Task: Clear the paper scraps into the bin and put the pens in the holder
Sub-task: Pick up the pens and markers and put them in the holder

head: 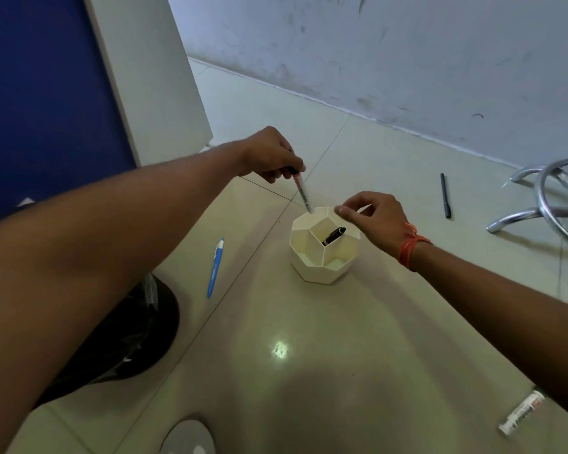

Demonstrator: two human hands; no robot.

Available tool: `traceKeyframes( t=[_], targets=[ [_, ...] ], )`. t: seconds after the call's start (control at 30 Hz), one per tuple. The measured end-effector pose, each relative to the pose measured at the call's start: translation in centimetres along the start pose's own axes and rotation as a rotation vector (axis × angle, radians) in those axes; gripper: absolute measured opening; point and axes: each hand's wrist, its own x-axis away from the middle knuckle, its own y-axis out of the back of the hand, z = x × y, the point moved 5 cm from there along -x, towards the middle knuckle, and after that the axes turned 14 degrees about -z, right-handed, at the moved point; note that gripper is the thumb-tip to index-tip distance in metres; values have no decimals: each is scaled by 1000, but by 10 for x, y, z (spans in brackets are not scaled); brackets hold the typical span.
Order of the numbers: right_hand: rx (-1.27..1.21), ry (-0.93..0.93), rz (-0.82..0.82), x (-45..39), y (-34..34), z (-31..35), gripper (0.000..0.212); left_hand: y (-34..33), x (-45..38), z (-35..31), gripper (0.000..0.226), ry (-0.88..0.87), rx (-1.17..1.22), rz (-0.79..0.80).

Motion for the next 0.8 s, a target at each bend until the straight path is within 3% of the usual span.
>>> traceKeyframes(
  t=[0.2, 0.3, 0.47, 0.57, 0.67, 0.8],
  targets=[
    [11, -52, -134, -6, 29, -23, 31, -43, -3, 4, 19, -18, -200, 140],
    [25, -98, -190, -12, 45, -39, 35, -53, 0, 10, 27, -9, -328, 222],
    [127, -161, -220, -17, 69, -67, 33, -32, 1, 22, 44, 48, -281, 183],
    [378, -298, -68, -8, 92, -96, 25, -17, -7, 53, 40, 142, -325, 101],
    [641, -498, 165, 34, 121, -132, 24, -17, -8, 106, 33, 274, -436, 160],
    [788, -741, 228, 122, 163, -178, 29, -25, -18, 149, 37, 370, -537, 204]
  ],
)
